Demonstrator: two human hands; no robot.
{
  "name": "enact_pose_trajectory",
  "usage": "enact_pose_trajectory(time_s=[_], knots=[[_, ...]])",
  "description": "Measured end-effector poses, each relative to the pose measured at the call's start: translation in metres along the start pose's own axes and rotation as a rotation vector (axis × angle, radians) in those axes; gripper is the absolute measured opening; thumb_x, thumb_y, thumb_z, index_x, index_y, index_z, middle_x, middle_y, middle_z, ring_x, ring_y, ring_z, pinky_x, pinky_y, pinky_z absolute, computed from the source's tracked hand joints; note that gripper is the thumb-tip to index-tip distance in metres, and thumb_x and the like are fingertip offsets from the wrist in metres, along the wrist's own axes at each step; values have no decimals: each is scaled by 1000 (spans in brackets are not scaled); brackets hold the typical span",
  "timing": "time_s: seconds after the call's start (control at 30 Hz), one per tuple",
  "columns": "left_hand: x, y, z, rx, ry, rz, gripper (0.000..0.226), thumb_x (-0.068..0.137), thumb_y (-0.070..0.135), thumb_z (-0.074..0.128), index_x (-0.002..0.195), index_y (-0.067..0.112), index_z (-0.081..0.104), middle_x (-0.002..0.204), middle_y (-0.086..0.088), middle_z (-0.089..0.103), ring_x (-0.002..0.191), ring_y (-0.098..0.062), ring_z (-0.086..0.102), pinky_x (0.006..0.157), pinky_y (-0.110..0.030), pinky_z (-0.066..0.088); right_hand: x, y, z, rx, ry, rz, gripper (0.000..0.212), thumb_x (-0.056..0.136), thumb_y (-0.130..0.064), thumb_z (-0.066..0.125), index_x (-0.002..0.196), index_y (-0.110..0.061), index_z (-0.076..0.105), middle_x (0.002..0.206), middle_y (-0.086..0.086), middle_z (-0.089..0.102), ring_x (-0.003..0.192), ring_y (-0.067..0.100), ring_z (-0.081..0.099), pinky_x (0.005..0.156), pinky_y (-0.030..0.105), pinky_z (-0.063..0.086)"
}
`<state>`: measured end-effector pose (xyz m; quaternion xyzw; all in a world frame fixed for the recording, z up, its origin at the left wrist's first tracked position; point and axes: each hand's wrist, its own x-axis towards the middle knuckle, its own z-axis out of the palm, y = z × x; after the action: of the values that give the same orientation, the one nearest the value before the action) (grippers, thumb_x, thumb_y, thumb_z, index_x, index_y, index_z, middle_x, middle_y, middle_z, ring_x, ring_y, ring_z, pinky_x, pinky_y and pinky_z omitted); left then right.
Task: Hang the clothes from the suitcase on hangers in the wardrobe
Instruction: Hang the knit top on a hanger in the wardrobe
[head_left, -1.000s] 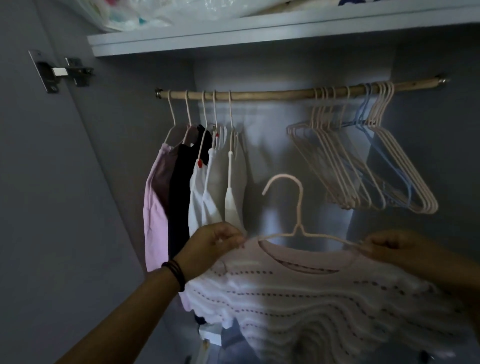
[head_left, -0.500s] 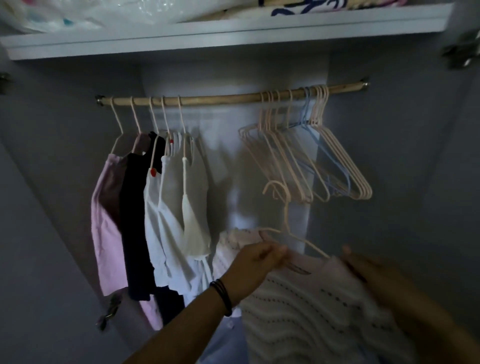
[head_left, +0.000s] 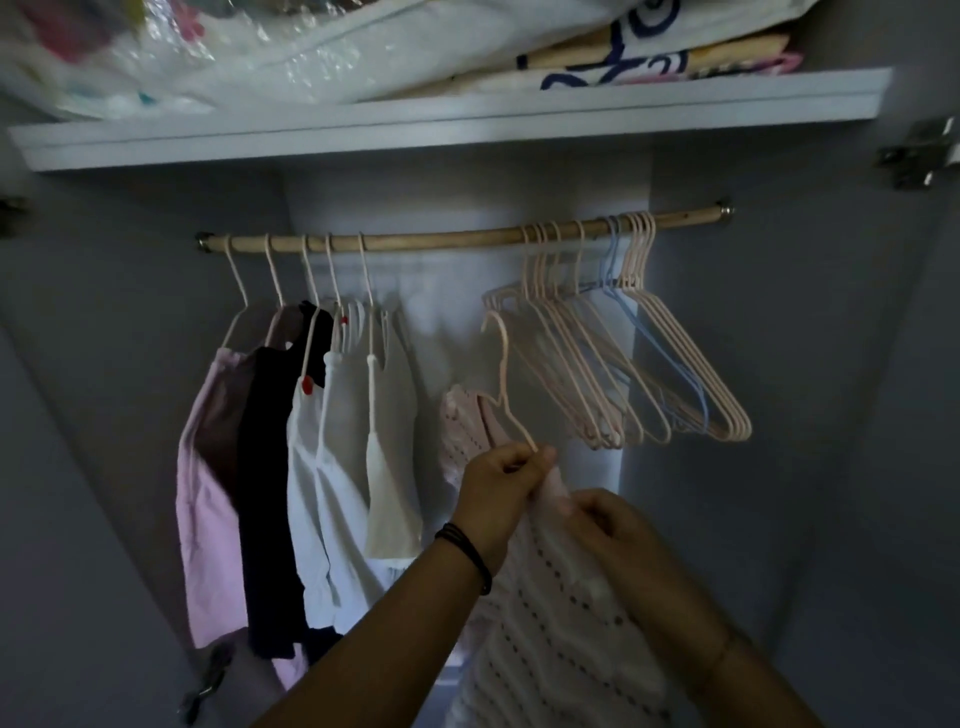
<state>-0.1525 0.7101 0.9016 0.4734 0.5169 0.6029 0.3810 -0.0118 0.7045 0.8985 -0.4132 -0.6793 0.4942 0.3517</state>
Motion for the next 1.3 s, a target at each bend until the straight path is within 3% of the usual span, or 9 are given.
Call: enact_pose_trajectory(time_s=[0.2, 0.33, 0.47, 0.63, 0.77, 0.87, 0.97, 1.2, 1.3], knots=[[39, 13, -28, -40, 72, -46, 27, 90, 28, 63, 74, 8, 55, 68, -8, 39, 75, -20, 42, 77, -32, 44, 8, 5, 0, -76, -43, -71, 29, 94, -31, 50, 88, -3, 58, 76, 4, 54, 70, 11, 49, 66, 25, 39], [67, 30, -36, -55, 45, -35, 25, 90, 31, 61, 77, 11, 53, 69, -8, 39, 73, -20, 41, 74, -28, 46, 29, -13, 4, -39, 20, -192, 30, 93, -23, 52, 69, -6, 52, 57, -7, 44, 54, 4, 41, 52, 15, 32], [91, 49, -42, -132, 96, 5, 23, 90, 30, 62, 84, 8, 63, 81, -14, 53, 78, -23, 52, 74, -29, 50, 59, -39, 12, 50, 65, -294, 33, 93, -25, 52, 65, -9, 53, 56, -6, 44, 54, 5, 42, 54, 17, 34], [113, 56, -48, -226, 146, 34, 12, 90, 19, 61, 97, 17, 71, 101, -8, 70, 92, -21, 64, 79, -32, 52, 106, -58, 33, 142, 75, -316, 39, 95, -30, 51, 79, 5, 57, 73, 23, 51, 65, 18, 47, 62, 31, 39], [134, 60, -63, -224, 219, 22, 11, 91, 13, 61, 95, 15, 71, 101, -11, 68, 96, -27, 61, 86, -36, 51, 140, -65, 48, 165, 79, -311, 33, 95, -22, 52, 69, -4, 58, 62, 4, 52, 61, 10, 48, 58, 21, 39], [149, 57, -76, -241, 273, 2, 21, 89, 10, 61, 76, 21, 74, 91, -8, 69, 93, -28, 61, 94, -40, 49, 162, -62, 60, 167, 61, -316, 34, 94, -21, 54, 83, 10, 60, 73, 21, 58, 70, 17, 53, 62, 26, 40], [158, 46, -91, -220, 323, -36, 32, 88, 11, 64, 63, 28, 76, 90, -7, 69, 94, -29, 62, 95, -42, 49, 179, -54, 71, 173, 23, -314, 37, 93, -20, 55, 84, 16, 57, 72, 16, 54, 70, 17, 49, 59, 22, 38], [164, 29, -114, -345, 400, -48, 15, 89, 0, 57, 87, 12, 67, 102, -16, 64, 96, -31, 58, 86, -38, 48, 189, -41, 100, 203, -48, -265, 25, 93, -23, 56, 74, -8, 62, 67, -1, 60, 62, 4, 56, 60, 17, 43], [162, 30, -123, -373, 419, -40, 14, 91, -3, 53, 96, 4, 64, 94, -14, 63, 83, -25, 58, 78, -34, 49, 188, -43, 107, 204, -64, -292, 27, 94, -20, 53, 73, -6, 62, 67, -1, 61, 59, -2, 54, 62, 14, 42]])
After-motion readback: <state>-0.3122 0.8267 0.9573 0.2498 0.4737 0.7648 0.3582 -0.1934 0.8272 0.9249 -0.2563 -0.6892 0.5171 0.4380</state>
